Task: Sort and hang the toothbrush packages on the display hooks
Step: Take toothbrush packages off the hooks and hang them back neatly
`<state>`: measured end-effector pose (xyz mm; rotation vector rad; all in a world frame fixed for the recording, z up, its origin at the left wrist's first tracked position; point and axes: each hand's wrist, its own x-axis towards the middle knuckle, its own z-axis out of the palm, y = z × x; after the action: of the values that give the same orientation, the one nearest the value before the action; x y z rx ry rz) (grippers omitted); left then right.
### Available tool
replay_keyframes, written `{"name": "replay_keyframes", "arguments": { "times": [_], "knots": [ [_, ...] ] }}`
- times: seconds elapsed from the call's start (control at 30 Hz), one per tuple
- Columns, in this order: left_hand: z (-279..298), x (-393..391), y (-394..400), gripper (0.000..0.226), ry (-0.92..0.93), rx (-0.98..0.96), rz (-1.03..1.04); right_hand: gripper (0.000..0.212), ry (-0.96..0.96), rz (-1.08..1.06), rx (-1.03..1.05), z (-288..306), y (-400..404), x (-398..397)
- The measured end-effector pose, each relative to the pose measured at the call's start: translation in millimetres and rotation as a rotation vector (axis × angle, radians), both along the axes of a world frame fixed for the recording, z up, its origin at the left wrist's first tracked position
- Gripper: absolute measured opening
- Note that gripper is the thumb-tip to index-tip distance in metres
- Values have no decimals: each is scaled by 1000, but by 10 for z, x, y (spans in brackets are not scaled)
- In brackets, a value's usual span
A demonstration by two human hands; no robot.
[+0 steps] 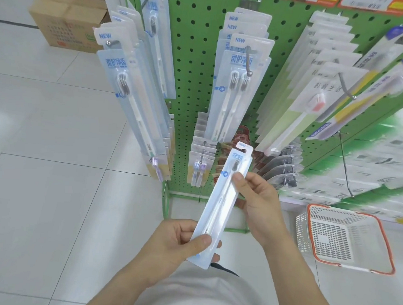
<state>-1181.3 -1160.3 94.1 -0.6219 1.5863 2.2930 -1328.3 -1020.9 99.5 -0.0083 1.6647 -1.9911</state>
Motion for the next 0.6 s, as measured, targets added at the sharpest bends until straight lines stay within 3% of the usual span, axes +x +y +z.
{"name": "replay_keyframes", "arguments": {
  "times": [0.13,0.37,0.6],
  "knots": [
    [2,-14,50,33,-6,42,0,21,52,80,-10,24,59,-30],
    [8,-71,39,34,-43,35,-27,14,35,-56,-3,-16,130,-103],
    [-2,-111,95,37,-34,38,44,25,61,290,-11,-51,288,-75]
  ]
}}
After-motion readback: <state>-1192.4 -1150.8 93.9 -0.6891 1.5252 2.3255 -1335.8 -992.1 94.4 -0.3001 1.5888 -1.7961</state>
